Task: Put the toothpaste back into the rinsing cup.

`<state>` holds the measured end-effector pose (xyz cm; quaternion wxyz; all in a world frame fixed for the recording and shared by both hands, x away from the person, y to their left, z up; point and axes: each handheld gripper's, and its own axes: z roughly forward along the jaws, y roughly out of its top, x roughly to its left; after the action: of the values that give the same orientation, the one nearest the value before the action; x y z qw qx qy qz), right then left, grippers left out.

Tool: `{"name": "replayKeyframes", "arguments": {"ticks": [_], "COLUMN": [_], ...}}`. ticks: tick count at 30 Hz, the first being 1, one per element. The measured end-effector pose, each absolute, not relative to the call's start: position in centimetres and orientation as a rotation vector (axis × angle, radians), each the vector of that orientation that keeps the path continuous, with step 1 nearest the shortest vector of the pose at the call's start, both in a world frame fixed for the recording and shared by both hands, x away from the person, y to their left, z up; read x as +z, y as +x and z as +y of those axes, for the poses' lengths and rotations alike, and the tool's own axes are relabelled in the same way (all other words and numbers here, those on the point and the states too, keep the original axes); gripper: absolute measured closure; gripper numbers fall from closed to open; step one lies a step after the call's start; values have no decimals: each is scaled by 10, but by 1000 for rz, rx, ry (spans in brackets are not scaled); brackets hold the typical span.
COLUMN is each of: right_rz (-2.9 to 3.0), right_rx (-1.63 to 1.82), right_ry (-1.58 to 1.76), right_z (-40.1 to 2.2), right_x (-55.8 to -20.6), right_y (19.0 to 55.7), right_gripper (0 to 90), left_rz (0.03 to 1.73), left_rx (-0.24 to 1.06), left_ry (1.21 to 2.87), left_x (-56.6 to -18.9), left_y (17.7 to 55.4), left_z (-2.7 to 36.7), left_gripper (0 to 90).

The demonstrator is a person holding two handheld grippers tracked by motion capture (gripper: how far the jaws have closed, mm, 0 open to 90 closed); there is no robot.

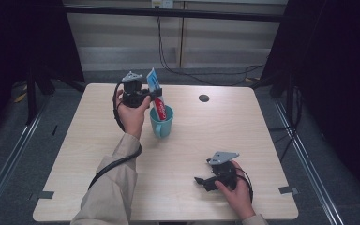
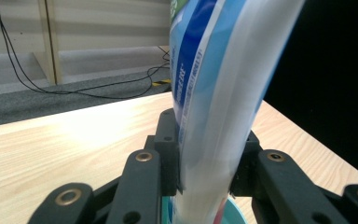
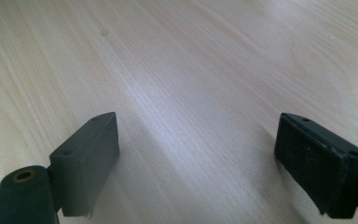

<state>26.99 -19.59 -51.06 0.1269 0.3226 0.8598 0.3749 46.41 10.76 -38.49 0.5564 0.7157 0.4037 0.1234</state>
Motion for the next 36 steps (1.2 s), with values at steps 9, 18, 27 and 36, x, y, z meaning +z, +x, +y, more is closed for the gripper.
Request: {"name": "replayKeyframes", "arguments": {"ticks": [9, 18, 27, 36], "right_rz": [2504, 2504, 2504, 2504], "right_rx": [1090, 1090, 1090, 1091], "right_ry": [936, 937, 936, 936], "right_z": [-196, -196, -196, -196], "right_x": [-511, -511, -511, -511], "right_y": [270, 270, 270, 270], "right_gripper": [132, 132, 133, 133], "left_rz": [970, 984, 1011, 1022], "left_rx": [281, 268, 269, 264], "left_ry": [1680, 1678, 1670, 1672], "left_x": [-397, -405, -414, -422], "left_y": [461, 460, 458, 457], "left_z": [104, 102, 101, 100], "left_gripper": [708, 708, 707, 706]}}
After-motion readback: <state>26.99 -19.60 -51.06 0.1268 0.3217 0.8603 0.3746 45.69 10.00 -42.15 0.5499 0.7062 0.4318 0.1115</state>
